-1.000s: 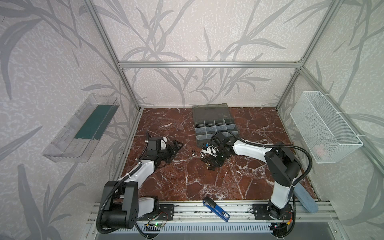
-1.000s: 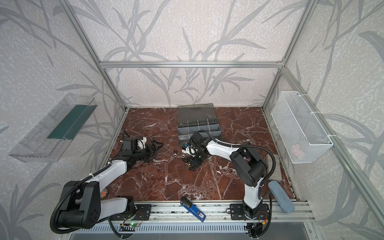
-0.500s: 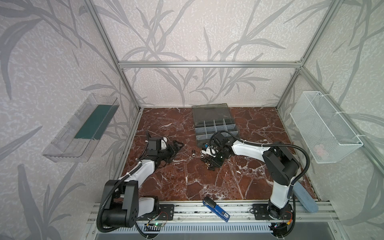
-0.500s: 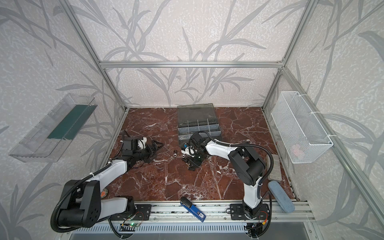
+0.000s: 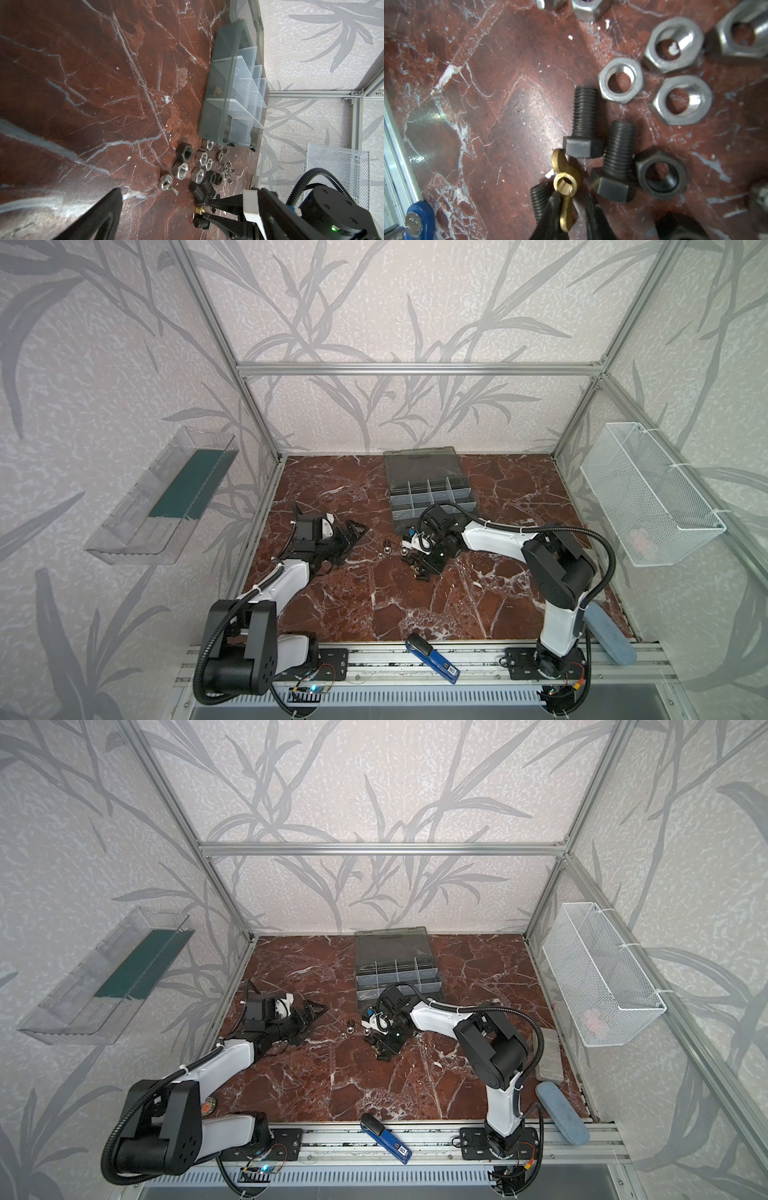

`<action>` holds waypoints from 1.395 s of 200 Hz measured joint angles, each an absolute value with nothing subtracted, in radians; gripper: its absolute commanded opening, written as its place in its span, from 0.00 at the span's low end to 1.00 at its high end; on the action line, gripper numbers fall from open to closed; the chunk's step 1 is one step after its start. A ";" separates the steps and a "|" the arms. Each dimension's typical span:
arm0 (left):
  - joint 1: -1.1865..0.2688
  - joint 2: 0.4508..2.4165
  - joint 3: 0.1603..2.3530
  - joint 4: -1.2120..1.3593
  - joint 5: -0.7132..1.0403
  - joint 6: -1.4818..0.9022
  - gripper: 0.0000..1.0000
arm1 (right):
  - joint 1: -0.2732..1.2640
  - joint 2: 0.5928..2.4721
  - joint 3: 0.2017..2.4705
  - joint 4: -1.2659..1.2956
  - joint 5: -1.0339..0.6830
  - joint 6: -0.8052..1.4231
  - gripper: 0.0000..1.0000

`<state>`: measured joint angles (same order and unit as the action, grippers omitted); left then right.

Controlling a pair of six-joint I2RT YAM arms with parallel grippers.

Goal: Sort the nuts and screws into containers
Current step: 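Lower the right gripper and grasp another brass wing nut, then carry the brass wing nut into the organizer compartment and release it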

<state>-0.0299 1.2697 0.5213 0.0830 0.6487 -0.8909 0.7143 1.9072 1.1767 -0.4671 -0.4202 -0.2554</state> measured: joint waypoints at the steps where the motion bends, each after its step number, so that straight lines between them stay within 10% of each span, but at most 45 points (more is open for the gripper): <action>1: -0.030 1.270 0.521 0.083 0.649 -0.891 0.99 | 0.714 1.908 1.177 -0.467 -0.420 -0.255 0.24; 85: -0.030 1.270 0.521 0.083 0.649 -0.891 0.99 | 0.715 1.910 1.176 -0.464 -0.437 -0.254 0.00; 196: -0.030 1.269 0.521 0.084 0.650 -0.892 1.00 | 0.662 1.781 1.444 -0.537 -0.478 -0.235 0.00; 279: -0.030 1.269 0.521 0.105 0.657 -0.894 1.00 | 0.619 2.098 1.740 -0.451 -0.287 -0.162 0.00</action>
<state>-0.0296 1.2686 0.5209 0.1047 0.6571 -0.8944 0.6186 2.0975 1.7397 -0.4507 -0.2871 -0.1619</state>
